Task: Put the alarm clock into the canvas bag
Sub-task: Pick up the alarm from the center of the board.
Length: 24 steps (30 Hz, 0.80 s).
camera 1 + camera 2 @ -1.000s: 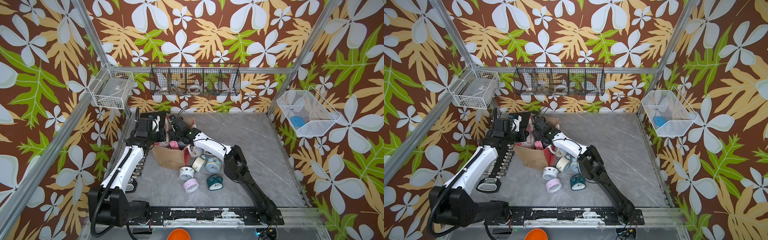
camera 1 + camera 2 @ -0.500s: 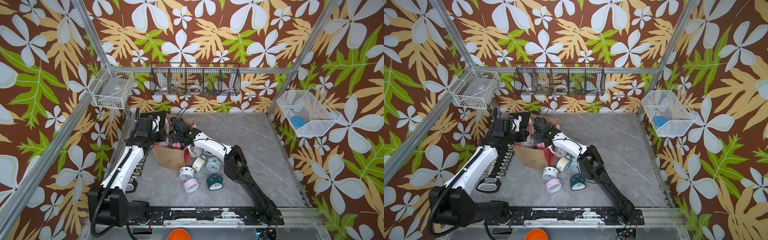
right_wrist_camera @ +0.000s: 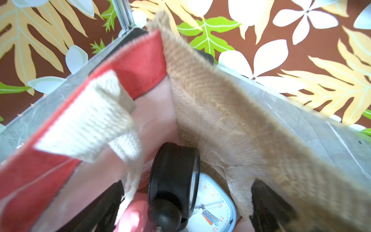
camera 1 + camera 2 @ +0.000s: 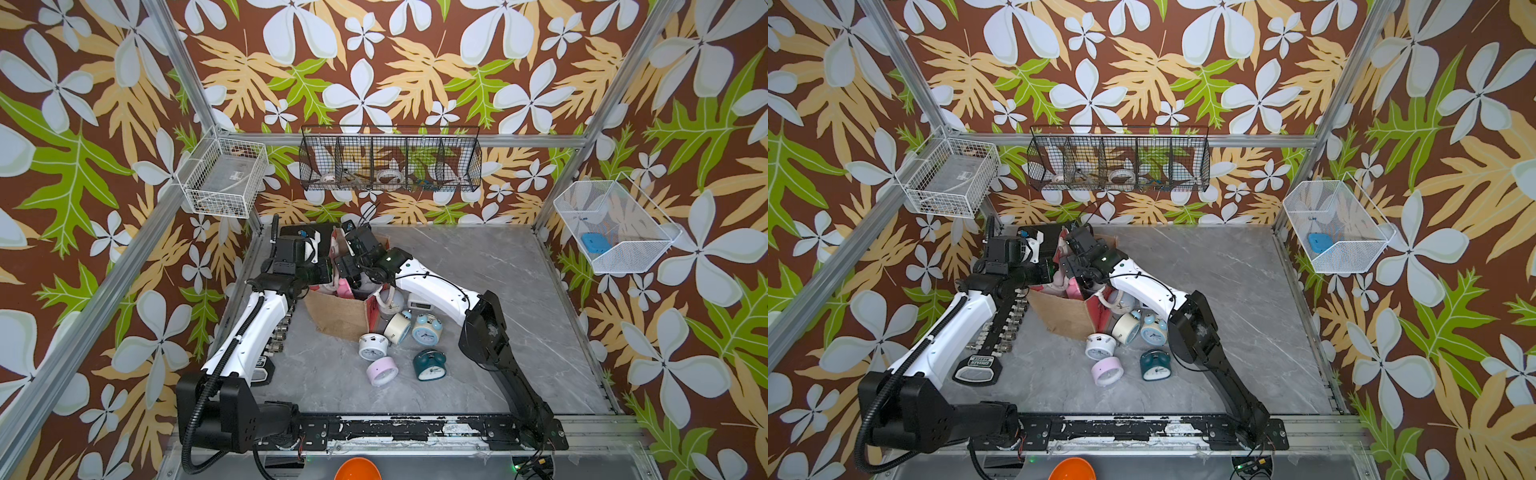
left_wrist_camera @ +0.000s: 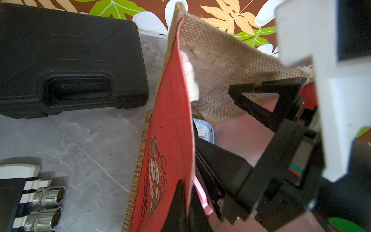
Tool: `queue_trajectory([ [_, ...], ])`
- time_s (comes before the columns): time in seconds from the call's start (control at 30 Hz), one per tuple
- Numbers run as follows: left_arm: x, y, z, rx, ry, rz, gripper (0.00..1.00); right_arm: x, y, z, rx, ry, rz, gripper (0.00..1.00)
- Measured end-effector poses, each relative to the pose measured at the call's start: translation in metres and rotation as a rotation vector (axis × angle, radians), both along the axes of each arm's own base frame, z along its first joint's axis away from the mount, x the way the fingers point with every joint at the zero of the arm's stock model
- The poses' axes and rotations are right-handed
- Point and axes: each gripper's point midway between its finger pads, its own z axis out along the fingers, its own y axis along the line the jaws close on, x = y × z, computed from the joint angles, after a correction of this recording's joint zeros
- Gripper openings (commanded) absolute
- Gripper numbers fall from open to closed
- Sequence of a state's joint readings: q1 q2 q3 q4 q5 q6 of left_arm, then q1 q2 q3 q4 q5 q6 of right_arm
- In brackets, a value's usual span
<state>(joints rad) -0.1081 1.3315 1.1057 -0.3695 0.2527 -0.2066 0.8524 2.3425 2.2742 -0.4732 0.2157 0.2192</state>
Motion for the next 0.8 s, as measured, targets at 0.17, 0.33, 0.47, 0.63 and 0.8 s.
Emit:
queue_trajectory([
  [0.17,0.001,0.000,0.000,0.000,-0.002,0.000,0.00,-0.009,-0.003,0.029,0.013,-0.028,0.014,0.99],
  [0.33,0.002,0.000,-0.001,0.000,-0.001,0.000,0.00,-0.019,-0.014,0.062,0.043,-0.054,0.015,0.96],
  [0.47,0.002,0.000,-0.001,0.001,-0.001,0.001,0.00,-0.029,-0.027,0.075,0.044,-0.054,0.015,0.95],
  [0.63,0.003,0.004,-0.002,0.016,-0.002,0.020,0.00,-0.048,-0.054,0.089,0.027,-0.044,0.002,0.95],
  [0.8,0.005,0.012,-0.002,0.043,-0.008,0.059,0.00,-0.058,-0.092,0.094,0.010,-0.019,-0.062,0.94],
])
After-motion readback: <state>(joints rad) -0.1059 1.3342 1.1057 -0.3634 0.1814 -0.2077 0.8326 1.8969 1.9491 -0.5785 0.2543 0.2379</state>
